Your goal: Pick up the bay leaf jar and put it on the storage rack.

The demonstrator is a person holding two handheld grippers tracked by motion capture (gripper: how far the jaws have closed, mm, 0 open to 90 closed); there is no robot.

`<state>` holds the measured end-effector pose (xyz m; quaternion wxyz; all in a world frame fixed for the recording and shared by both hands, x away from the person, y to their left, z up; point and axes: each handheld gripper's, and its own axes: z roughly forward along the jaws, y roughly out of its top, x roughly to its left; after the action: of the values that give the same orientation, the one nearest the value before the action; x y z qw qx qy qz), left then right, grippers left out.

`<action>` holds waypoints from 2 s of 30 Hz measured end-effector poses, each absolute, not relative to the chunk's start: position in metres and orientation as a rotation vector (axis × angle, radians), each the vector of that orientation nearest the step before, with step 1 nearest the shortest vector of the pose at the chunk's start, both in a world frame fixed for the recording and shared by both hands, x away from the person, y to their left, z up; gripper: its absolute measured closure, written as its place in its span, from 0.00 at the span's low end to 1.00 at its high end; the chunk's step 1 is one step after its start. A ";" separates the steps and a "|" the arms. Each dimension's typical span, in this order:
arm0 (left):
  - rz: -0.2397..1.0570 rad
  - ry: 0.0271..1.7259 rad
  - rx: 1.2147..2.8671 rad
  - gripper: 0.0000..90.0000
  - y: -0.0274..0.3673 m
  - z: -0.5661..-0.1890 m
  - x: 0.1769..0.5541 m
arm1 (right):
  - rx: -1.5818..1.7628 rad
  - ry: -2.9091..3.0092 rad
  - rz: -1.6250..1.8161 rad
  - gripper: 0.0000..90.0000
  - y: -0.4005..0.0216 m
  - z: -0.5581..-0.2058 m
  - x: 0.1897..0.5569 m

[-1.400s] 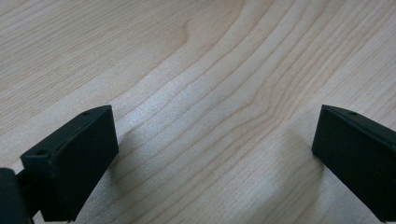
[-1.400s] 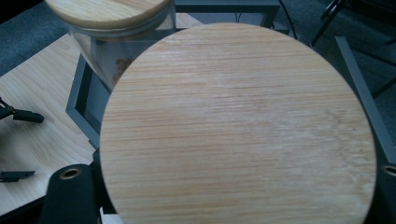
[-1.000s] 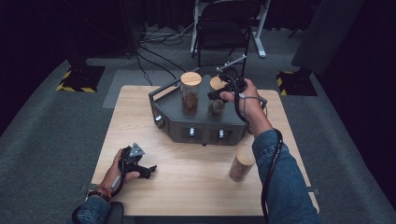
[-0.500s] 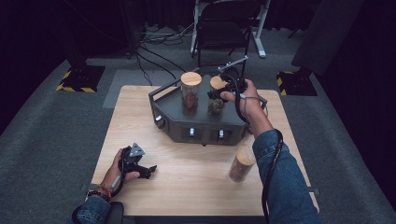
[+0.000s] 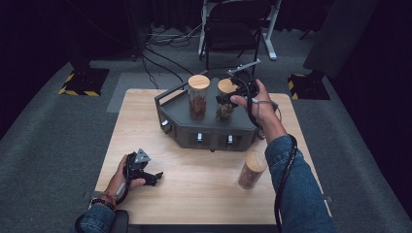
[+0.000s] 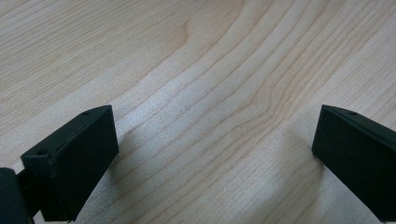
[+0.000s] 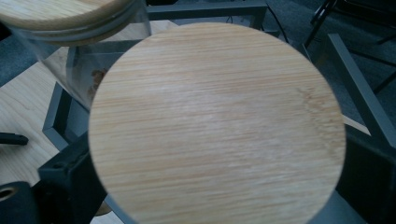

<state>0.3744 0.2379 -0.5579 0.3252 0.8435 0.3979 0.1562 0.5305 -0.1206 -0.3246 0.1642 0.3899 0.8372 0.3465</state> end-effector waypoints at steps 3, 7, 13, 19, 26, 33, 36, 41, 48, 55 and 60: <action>0.408 1.043 2.211 0.00 0.238 -0.558 0.374 | 1.089 2.376 0.958 0.03 -0.118 -0.326 0.528; 0.409 1.043 2.210 0.00 0.238 -0.558 0.374 | 1.082 2.328 0.991 0.03 -0.118 -0.325 0.525; 0.408 1.043 2.212 0.00 0.238 -0.558 0.374 | 1.038 2.347 0.978 0.03 -0.118 -0.326 0.521; 0.409 1.042 2.212 0.00 0.238 -0.558 0.374 | 1.040 2.355 0.987 0.03 -0.123 -0.328 0.516; 0.409 1.042 2.212 0.00 0.238 -0.558 0.374 | 0.992 2.329 0.959 0.03 -0.128 -0.323 0.504; 0.408 1.041 2.212 0.00 0.238 -0.558 0.374 | 0.957 2.314 0.946 0.03 -0.137 -0.317 0.490; 0.408 1.041 2.212 0.00 0.238 -0.558 0.374 | 0.926 2.306 0.933 0.03 -0.141 -0.316 0.481; 0.408 1.041 2.212 0.00 0.238 -0.558 0.374 | 0.900 2.302 0.952 0.03 -0.152 -0.316 0.468; 0.408 1.041 2.213 0.00 0.238 -0.558 0.374 | 0.861 2.315 0.962 0.03 -0.165 -0.319 0.448; 0.409 1.041 2.213 0.00 0.238 -0.558 0.374 | 0.830 2.350 1.055 0.03 -0.178 -0.325 0.427; 0.408 1.041 2.212 0.00 0.238 -0.558 0.374 | 0.795 2.363 1.059 0.03 -0.186 -0.331 0.410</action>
<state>0.3741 0.2380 -0.5580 0.3253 0.8439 0.3972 0.1557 0.4096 -0.1861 -0.3307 0.2146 0.2868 0.8520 0.3819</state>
